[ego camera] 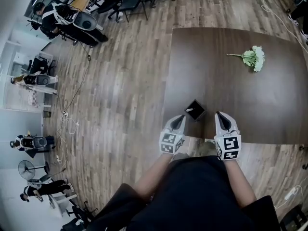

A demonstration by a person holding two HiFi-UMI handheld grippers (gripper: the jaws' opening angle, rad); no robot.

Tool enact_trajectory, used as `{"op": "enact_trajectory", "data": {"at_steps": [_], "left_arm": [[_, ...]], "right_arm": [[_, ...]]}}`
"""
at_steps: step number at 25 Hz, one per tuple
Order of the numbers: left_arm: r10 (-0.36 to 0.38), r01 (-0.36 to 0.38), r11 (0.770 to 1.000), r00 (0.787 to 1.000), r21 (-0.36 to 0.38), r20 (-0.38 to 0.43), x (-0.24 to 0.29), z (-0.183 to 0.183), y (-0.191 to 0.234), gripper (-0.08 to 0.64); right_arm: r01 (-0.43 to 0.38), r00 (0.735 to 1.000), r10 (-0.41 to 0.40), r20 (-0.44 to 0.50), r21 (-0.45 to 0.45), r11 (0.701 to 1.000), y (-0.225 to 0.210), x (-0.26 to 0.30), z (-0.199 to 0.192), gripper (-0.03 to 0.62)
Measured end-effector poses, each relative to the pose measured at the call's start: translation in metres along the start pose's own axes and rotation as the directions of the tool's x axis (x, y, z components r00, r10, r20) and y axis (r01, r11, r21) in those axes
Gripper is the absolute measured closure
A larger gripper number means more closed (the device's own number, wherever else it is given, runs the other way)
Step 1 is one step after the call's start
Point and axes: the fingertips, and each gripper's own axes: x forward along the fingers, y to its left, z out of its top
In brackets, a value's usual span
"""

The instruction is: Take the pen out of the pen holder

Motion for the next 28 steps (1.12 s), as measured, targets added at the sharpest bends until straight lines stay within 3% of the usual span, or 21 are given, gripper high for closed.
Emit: {"op": "enact_trajectory", "data": {"at_steps": [8, 15, 24, 28], "left_arm": [[0.001, -0.003, 1.000, 0.992, -0.015, -0.130, 0.051, -0.023, 0.016, 0.509], [-0.013, 0.013, 1.000, 0.973, 0.000, -0.231, 0.074, -0.035, 0.027, 0.468], [0.009, 0.025, 0.993, 0.958, 0.117, -0.285, 0.080, -0.035, 0.030, 0.498], [0.017, 0.020, 0.990, 0.967, 0.140, -0.253, 0.085, -0.033, 0.026, 0.512]], "right_arm": [[-0.011, 1.000, 0.011, -0.006, 0.024, 1.000, -0.035, 0.028, 0.005, 0.589], [0.013, 1.000, -0.013, -0.018, 0.028, 1.000, -0.036, 0.043, 0.011, 0.589], [0.053, 0.999, -0.052, -0.011, 0.027, 0.998, -0.036, 0.050, 0.018, 0.589], [0.056, 0.998, -0.056, -0.015, 0.028, 0.998, -0.034, 0.048, 0.018, 0.589]]}}
